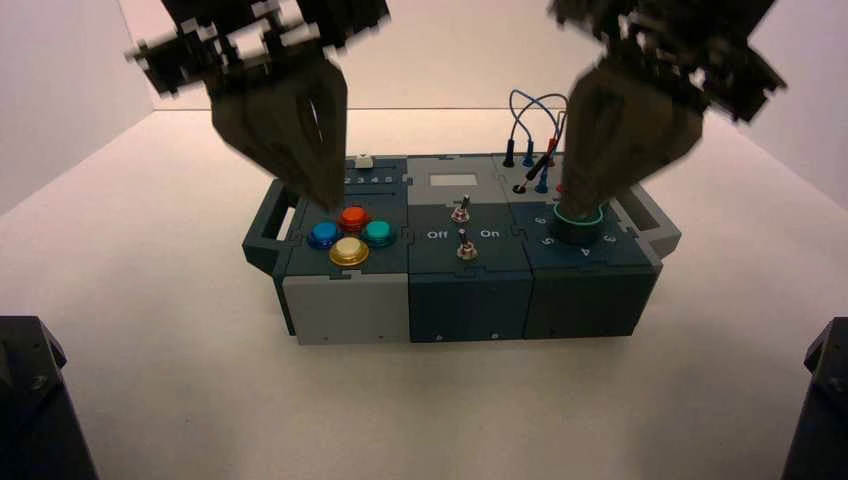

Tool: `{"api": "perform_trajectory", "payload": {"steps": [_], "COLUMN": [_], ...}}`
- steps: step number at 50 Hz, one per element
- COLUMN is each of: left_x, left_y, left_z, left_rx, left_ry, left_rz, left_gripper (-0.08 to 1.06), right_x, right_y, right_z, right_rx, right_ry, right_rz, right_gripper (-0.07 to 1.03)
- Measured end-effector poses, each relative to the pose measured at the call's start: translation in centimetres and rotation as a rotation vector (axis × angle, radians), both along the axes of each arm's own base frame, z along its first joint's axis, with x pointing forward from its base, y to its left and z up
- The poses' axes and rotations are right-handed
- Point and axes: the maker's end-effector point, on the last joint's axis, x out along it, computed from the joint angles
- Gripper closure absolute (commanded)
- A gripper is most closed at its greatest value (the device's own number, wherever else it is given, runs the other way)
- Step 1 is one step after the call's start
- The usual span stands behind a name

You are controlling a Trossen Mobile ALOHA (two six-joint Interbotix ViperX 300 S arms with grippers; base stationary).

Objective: Move the box away.

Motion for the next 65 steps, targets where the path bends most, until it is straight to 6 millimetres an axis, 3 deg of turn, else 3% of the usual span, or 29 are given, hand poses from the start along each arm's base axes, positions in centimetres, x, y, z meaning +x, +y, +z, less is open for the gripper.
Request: {"api": "perform_trajectory", "payload": {"steps": [30, 48, 65], "left_x": [-0.6, -0.9, -0.1], "left_y": [-0.1, 0.3, -0.9], "left_z": [-3.8, -6.3, -7.9], "left_rx": [0.079, 0.162, 0.208], "left_ry": [0.045, 0.096, 0.120], "left_rz": [-0.009, -0.020, -0.046], "left_gripper": [1.01, 1.01, 1.01], "right_x": [-1.4, -1.5, -0.8], "right_y": [-1.3, -1.5, -1.2], "right_z": [-4.5, -6.1, -6.9], "right_rx": [-0.107, -0.148, -0.160], "right_ry": [0.124, 0.161, 0.155], "right_rz": [-0.027, -0.021, -0.029], "right_gripper": [0.99, 0.99, 0.99]}}
